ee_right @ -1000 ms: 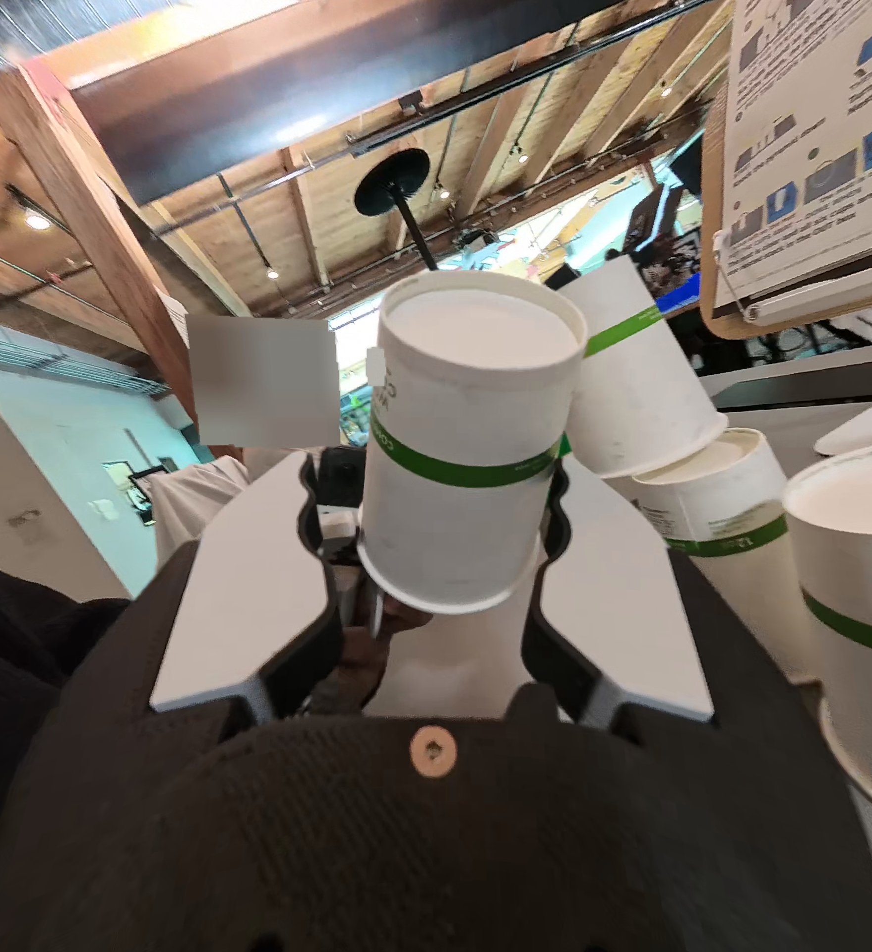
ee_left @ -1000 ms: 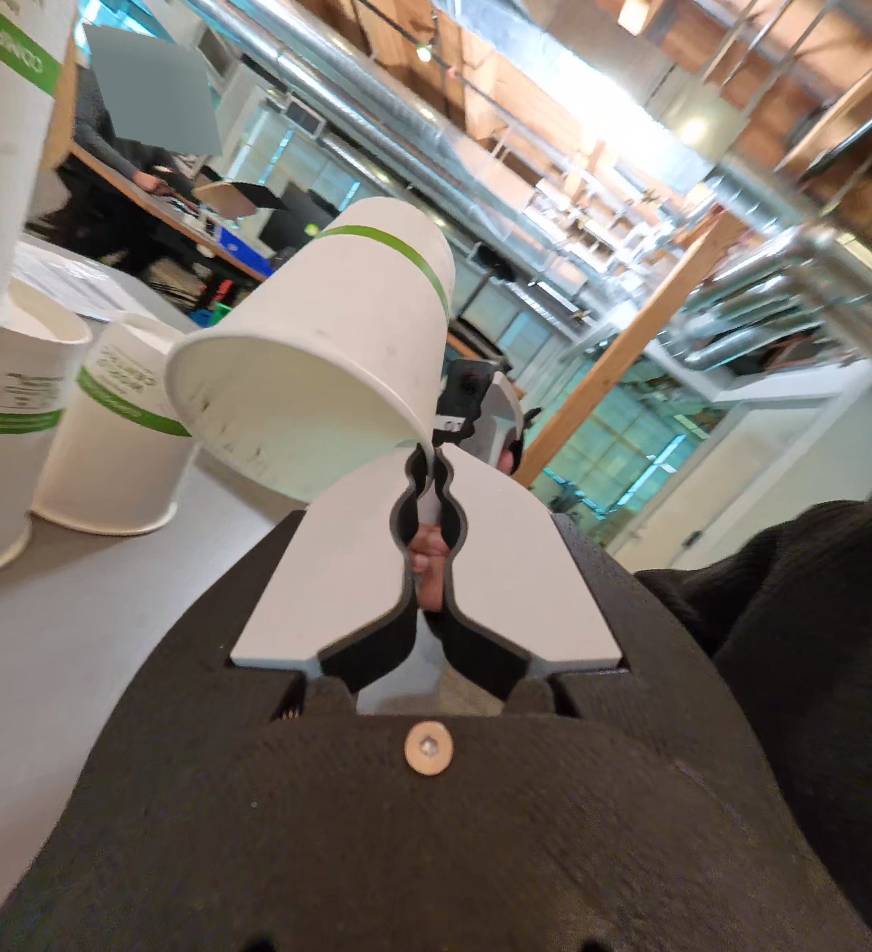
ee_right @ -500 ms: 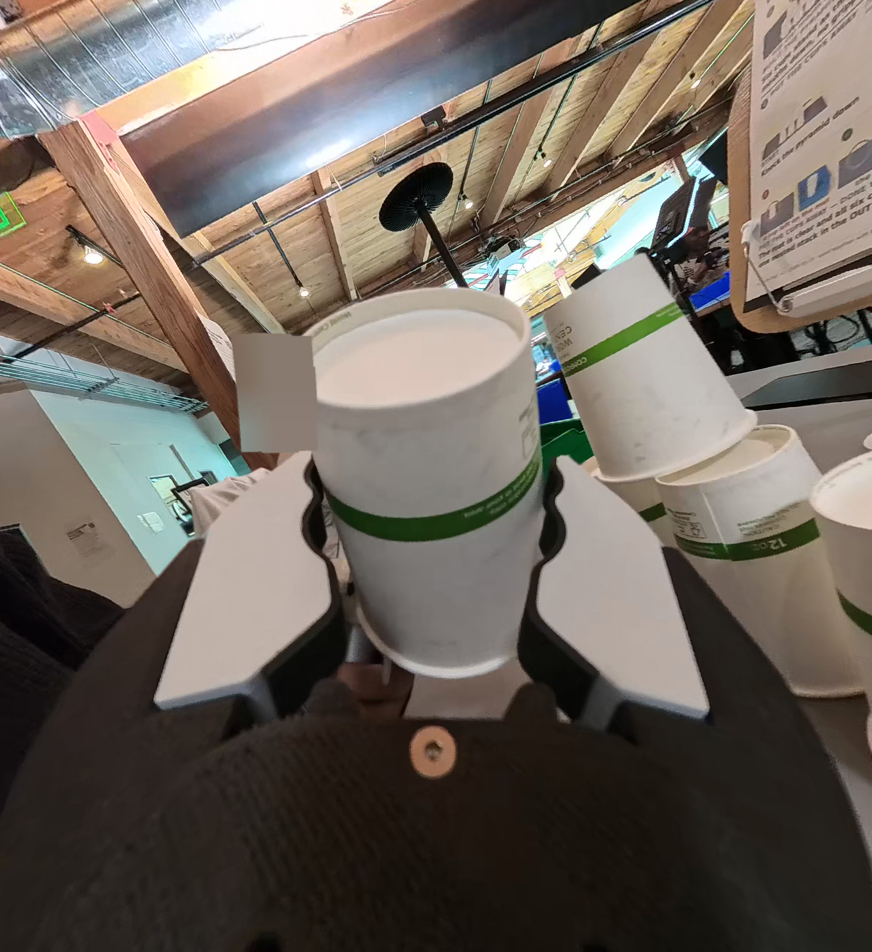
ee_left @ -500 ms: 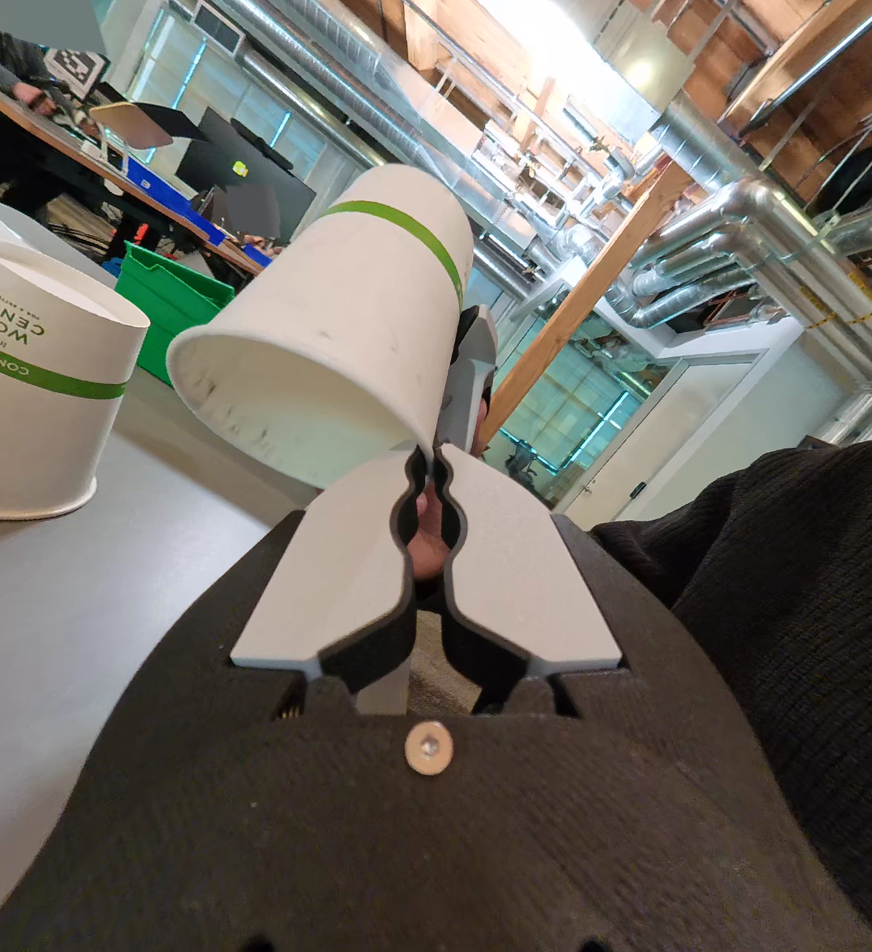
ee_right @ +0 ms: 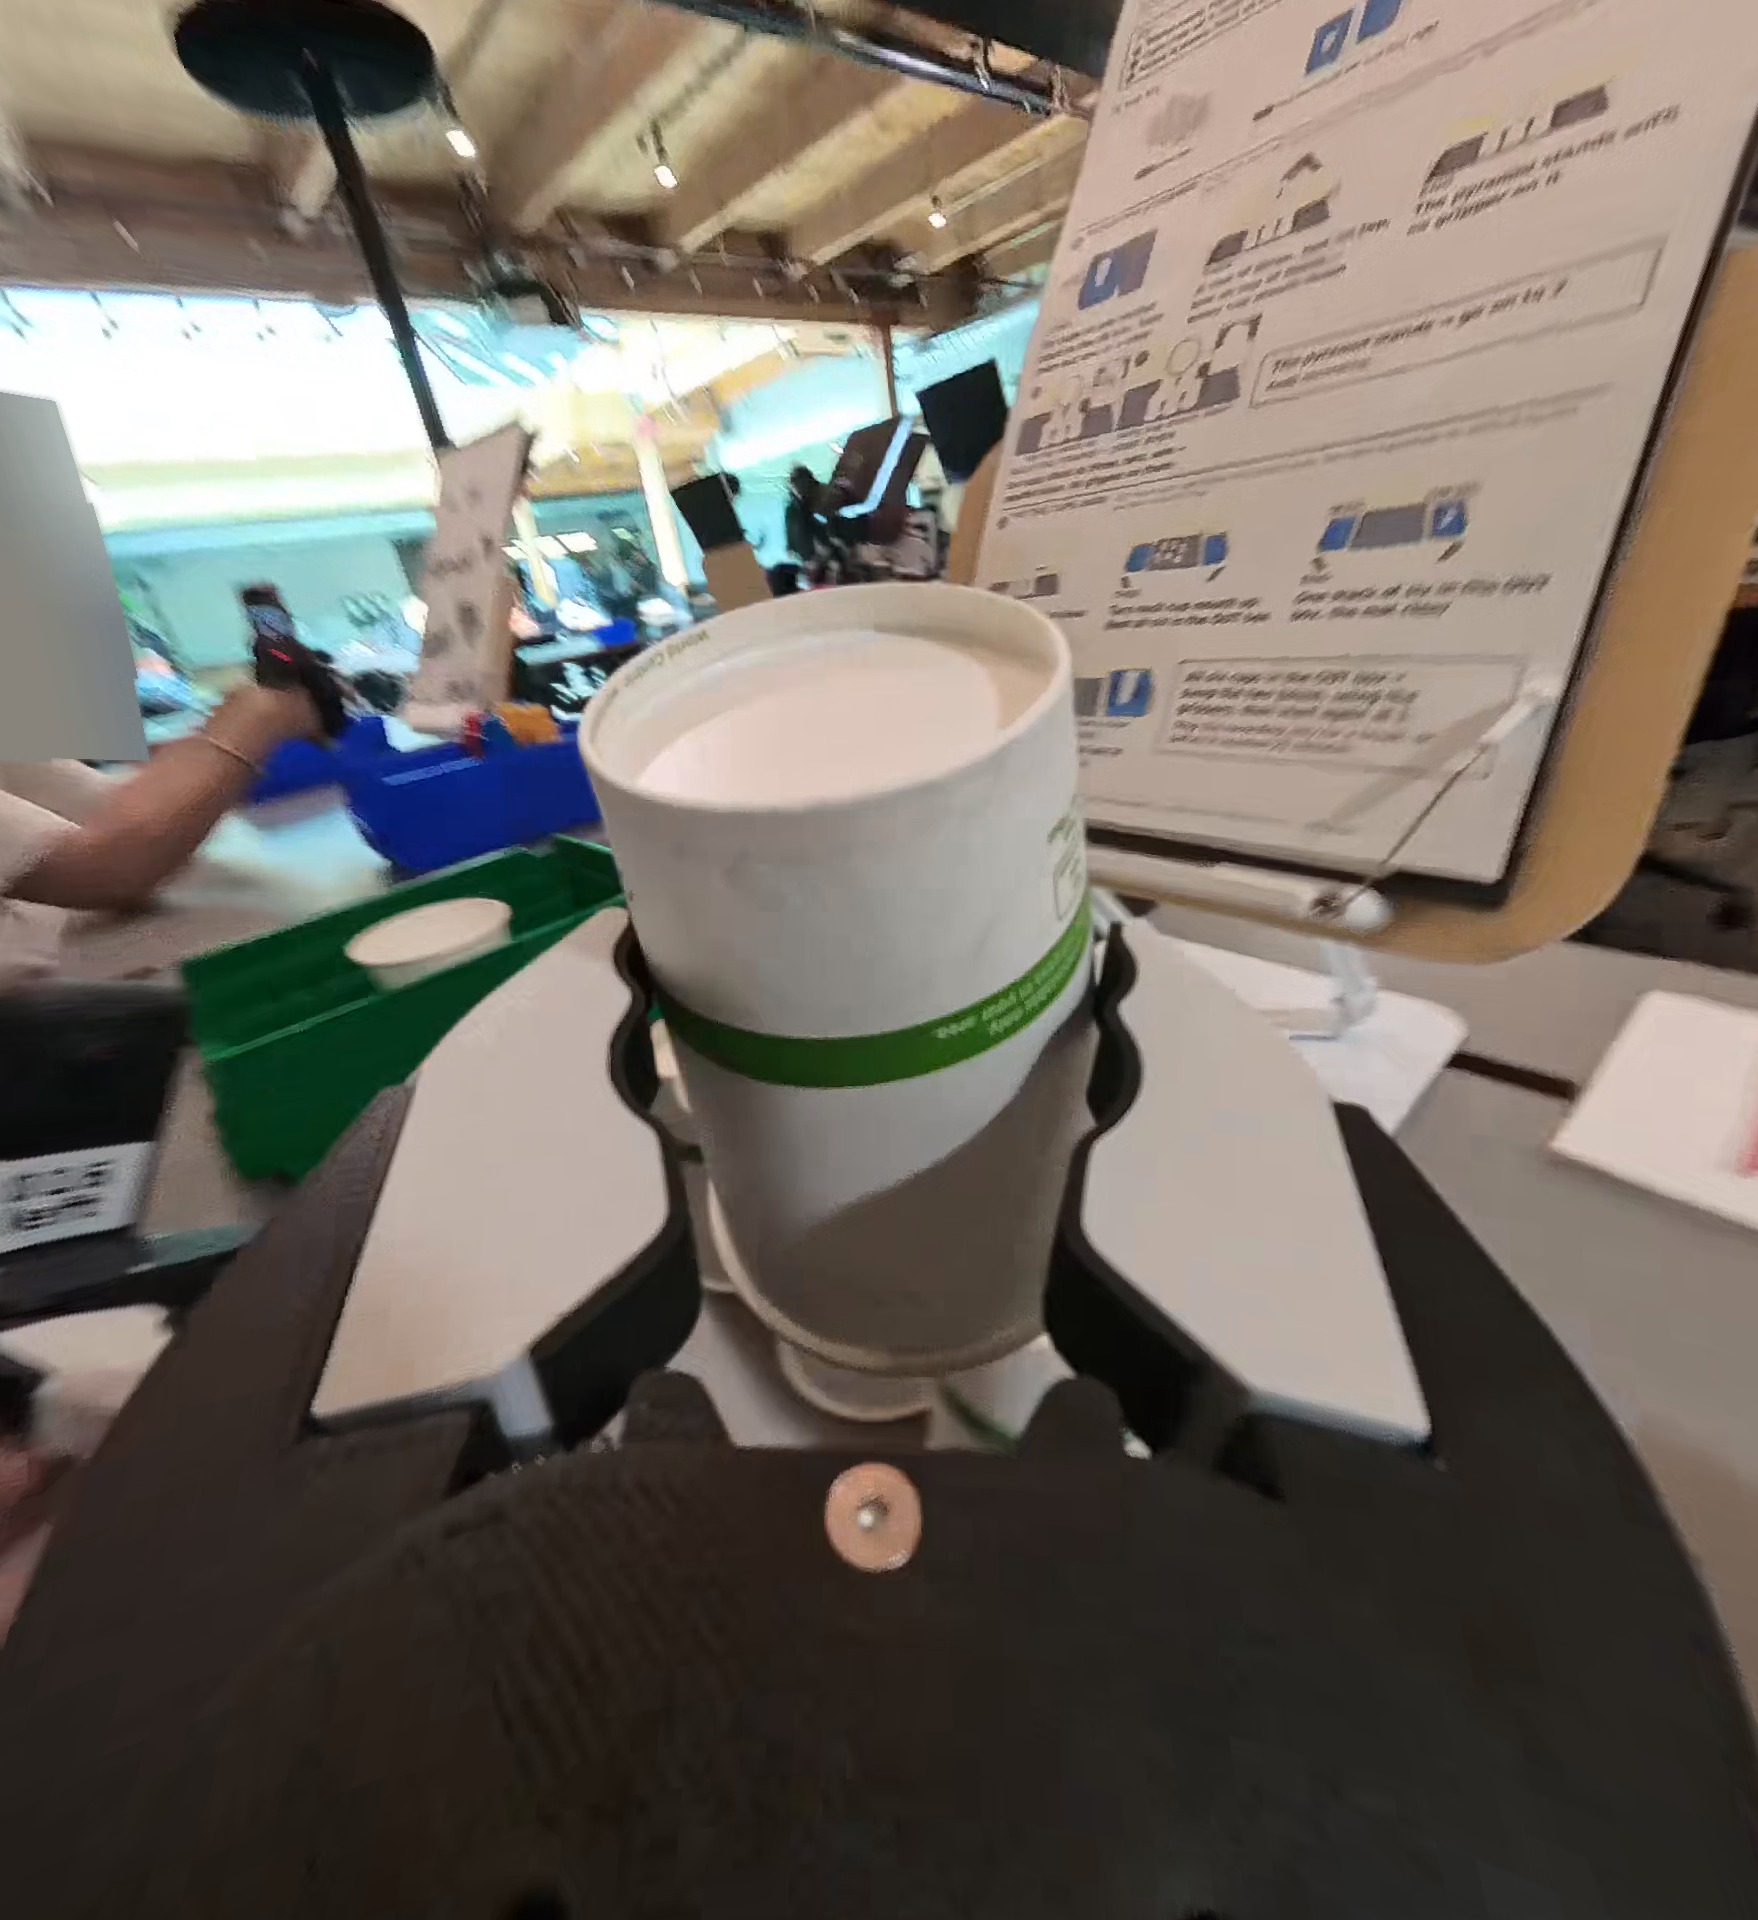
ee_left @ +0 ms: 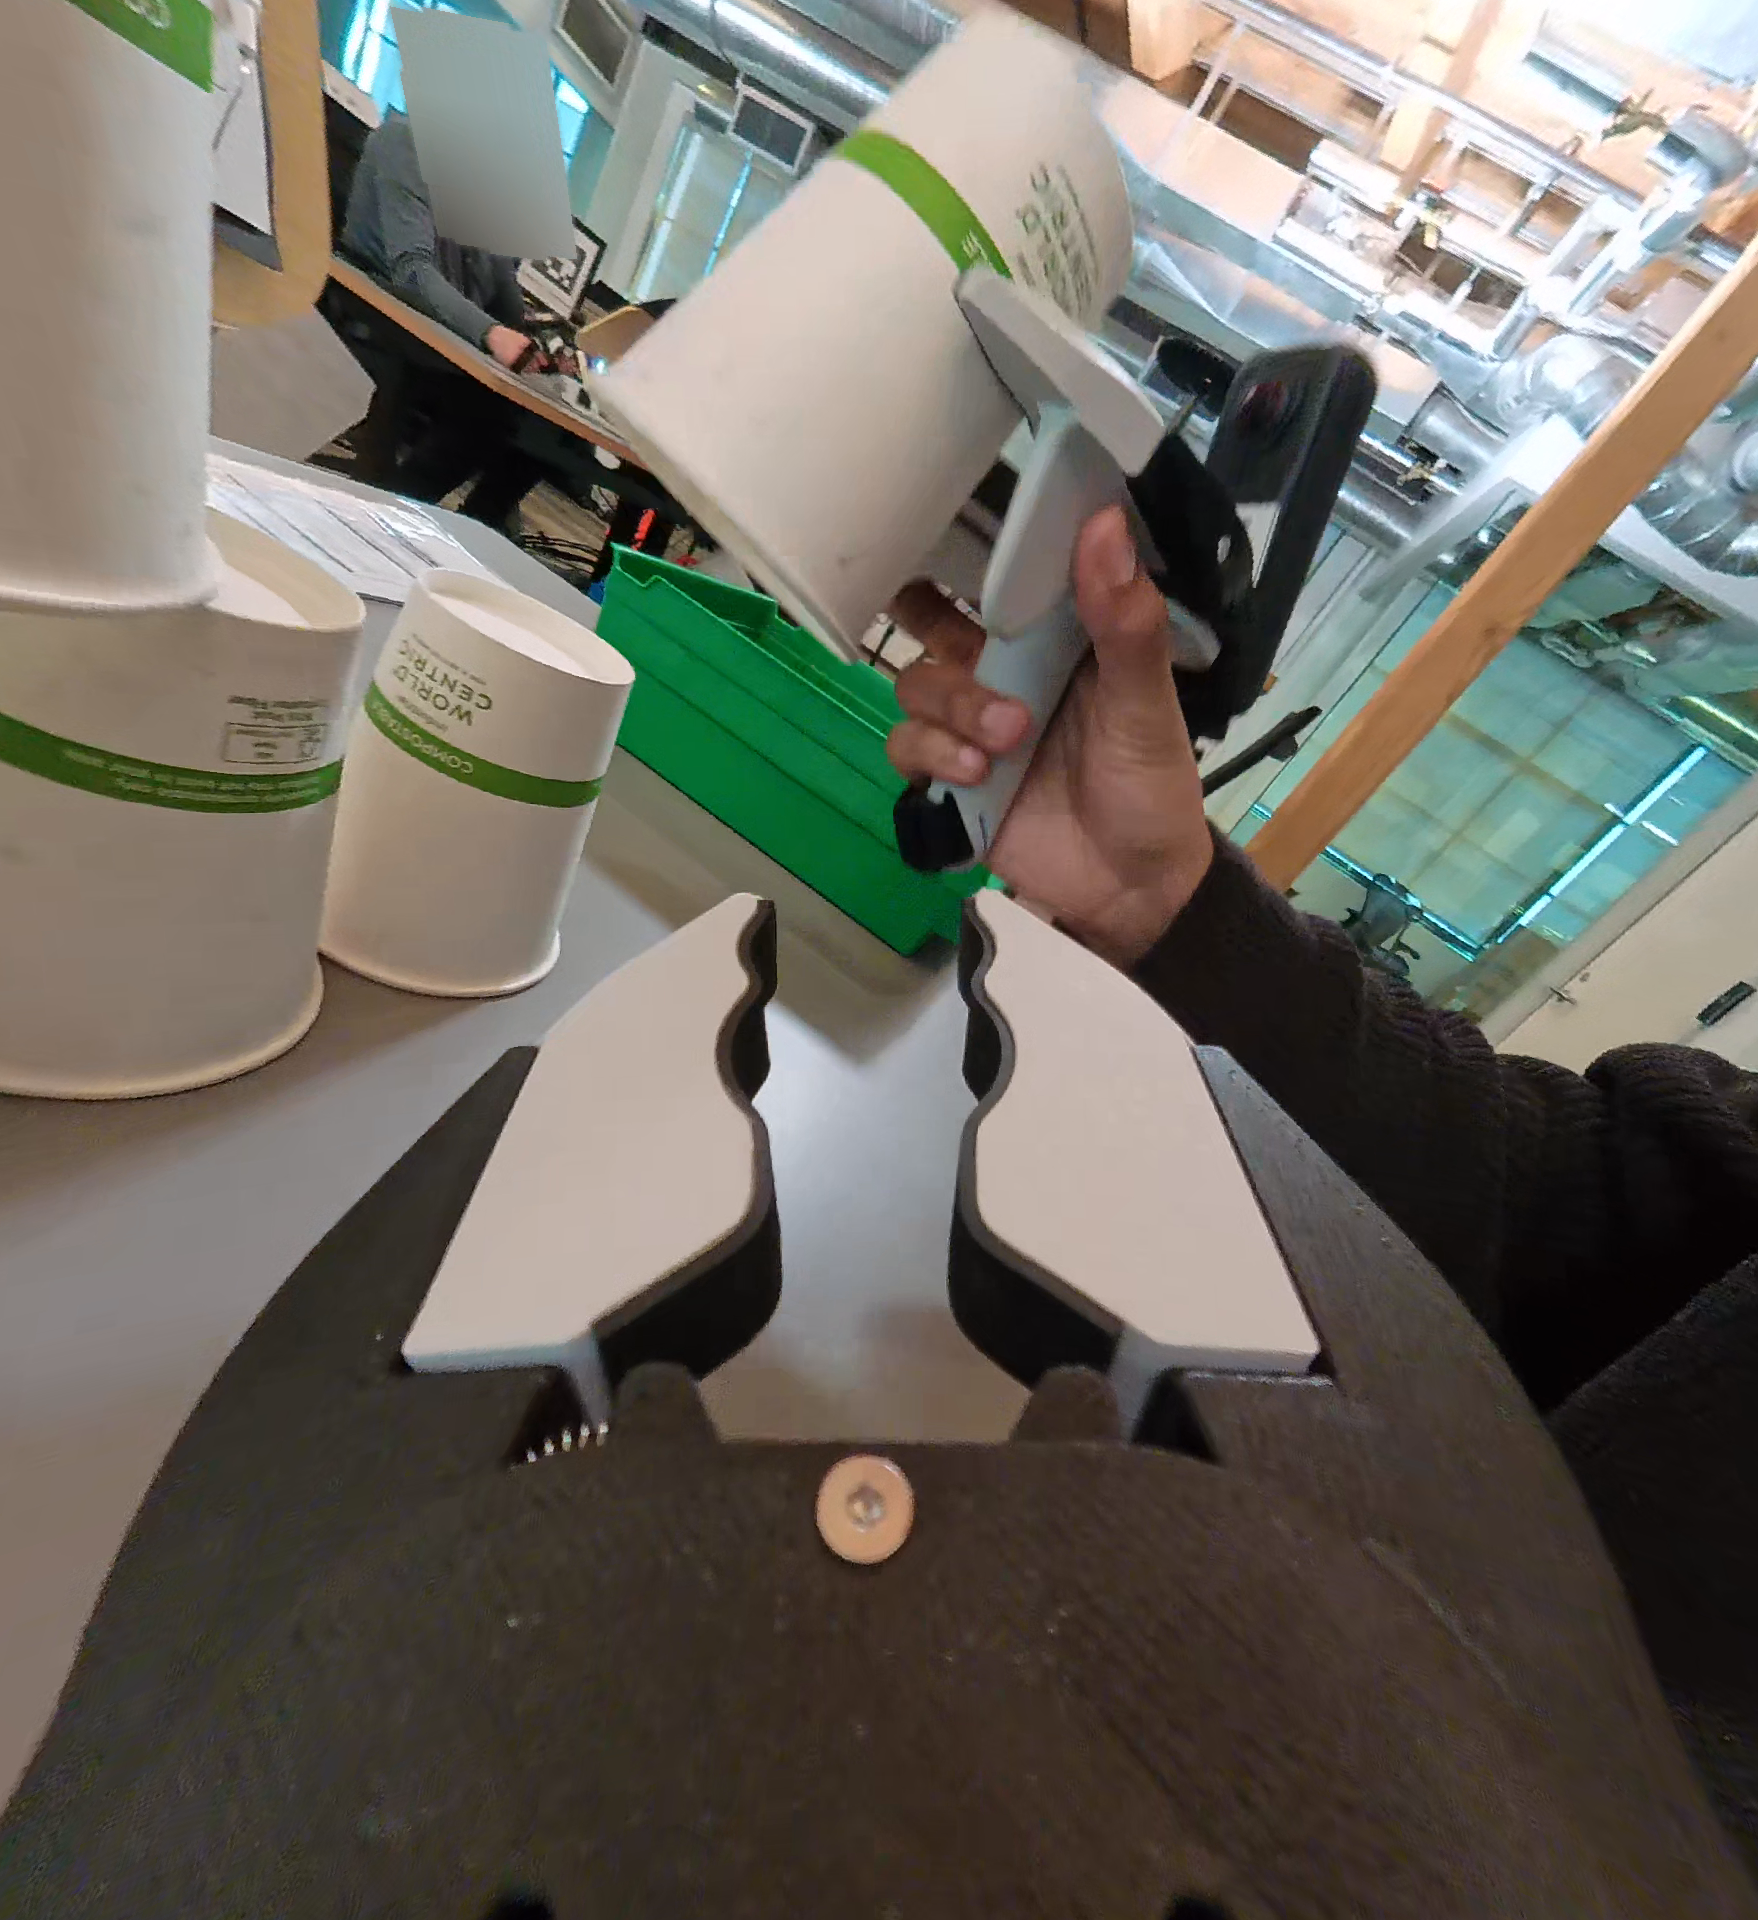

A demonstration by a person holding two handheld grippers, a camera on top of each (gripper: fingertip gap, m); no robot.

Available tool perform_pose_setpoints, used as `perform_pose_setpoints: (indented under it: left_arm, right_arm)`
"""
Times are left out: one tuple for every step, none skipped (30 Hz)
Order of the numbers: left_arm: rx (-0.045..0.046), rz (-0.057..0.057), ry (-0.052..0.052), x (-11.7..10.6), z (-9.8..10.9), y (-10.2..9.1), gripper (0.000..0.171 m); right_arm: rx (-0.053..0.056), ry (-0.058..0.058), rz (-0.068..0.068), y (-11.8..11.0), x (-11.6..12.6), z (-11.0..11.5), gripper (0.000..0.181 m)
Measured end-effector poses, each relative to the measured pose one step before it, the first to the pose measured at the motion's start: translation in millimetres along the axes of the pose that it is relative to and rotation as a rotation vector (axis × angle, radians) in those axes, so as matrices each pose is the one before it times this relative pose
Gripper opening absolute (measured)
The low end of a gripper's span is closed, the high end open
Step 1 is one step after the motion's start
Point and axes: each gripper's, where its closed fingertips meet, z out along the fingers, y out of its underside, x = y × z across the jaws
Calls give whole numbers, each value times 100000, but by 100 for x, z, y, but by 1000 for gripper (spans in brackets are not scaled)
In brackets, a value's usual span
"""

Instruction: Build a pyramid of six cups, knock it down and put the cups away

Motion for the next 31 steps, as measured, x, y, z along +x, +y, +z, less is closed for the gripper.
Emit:
perform_pose_setpoints:
  left_arm:
    - [524,-407,-709,-170,-35,-93,34]
    - [303,-396,-527,-107,-23,-61,34]
    - [79,-135,-46,-32,-21,-23,34]
    - [-293,282,33,6,-15,28,34]
    - [-438,823,-241,-2,-29,40,34]
    - [-308,1251,-468,-25,-24,20,34]
    - [-210,1428,-511,-33,-38,-13,34]
    - [-314,1426,-479,-47,-21,14,34]
    - [-593,1354,-371,-62,-20,66,34]
    - [-703,1199,-303,-69,-18,122,34]
    - [-717,904,-274,-77,3,142,34]
    - [-628,457,-206,-75,34,111,34]
    - [-460,73,56,-26,51,95,34]
    - [-401,-213,284,4,73,99,34]
    - [-479,-291,350,25,71,124,34]
    - [-568,-203,289,19,82,140,34]
    - [-588,-33,272,37,81,125,34]
    - [-472,129,247,55,68,92,34]
    - [-313,244,187,52,44,54,34]
    - [-229,297,210,67,32,39,34]
    - [-274,236,212,55,25,47,34]
    - [-325,77,202,36,21,62,34]
    - [-270,-133,168,22,11,65,34]
    - [-185,-318,137,-1,13,37,34]
    - [-105,-402,144,6,5,38,34]
    - [84,-401,71,-7,-8,-11,34]
    - [206,-308,32,-2,-17,-30,34]
    - [181,-187,16,0,-23,-32,34]
    - [101,-60,-27,5,-15,-22,34]
    - [-38,4,-43,-6,-3,5,34]
    - [-201,-25,17,-9,12,31,34]
  right_arm:
    - [-1702,3060,-4878,-647,558,833,84]
    - [-963,2394,-3041,-698,566,904,84]
    - [-654,1487,-963,-654,500,946,84]
    - [-1165,1035,286,-415,479,972,84]
    - [-2147,675,862,-101,428,947,84]
    - [-2259,315,1046,127,330,872,84]
    - [-2305,52,692,354,208,724,84]
    - [-2059,92,52,559,98,522,84]
    - [-1240,209,-641,664,-3,287,84]
    - [-917,166,-1387,745,-72,135,84]
    - [-1496,251,-2210,801,-89,75,84]
    - [-1834,234,-2768,745,-70,54,83]
    - [-1579,-146,-2528,592,-106,39,83]
    - [-926,-581,-1594,415,-156,29,83]
    - [-330,-796,-410,260,-174,12,83]
    - [43,-1449,548,173,-228,20,83]
    - [113,-1856,1101,141,-263,34,83]
    - [-146,-1358,1164,171,-171,43,83]
    - [-261,-978,877,163,-105,68,83]
    - [-531,-698,523,204,-60,86,84]
    - [-798,-430,197,228,-35,76,84]
    - [-693,-430,-18,216,-55,80,84]
    - [-325,-566,-56,163,-87,65,84]
    - [-137,-303,-34,132,-56,50,84]
    - [-284,62,-85,139,-11,60,84]
    - [-363,1,-168,118,-21,58,84]
    - [-369,-55,-171,118,-14,57,84]
    - [-256,-4,-112,85,1,47,84]
    - [-109,-150,27,69,-17,29,84]
    - [-87,-286,234,64,-34,43,84]
    - [-64,-161,321,45,-13,12,84]
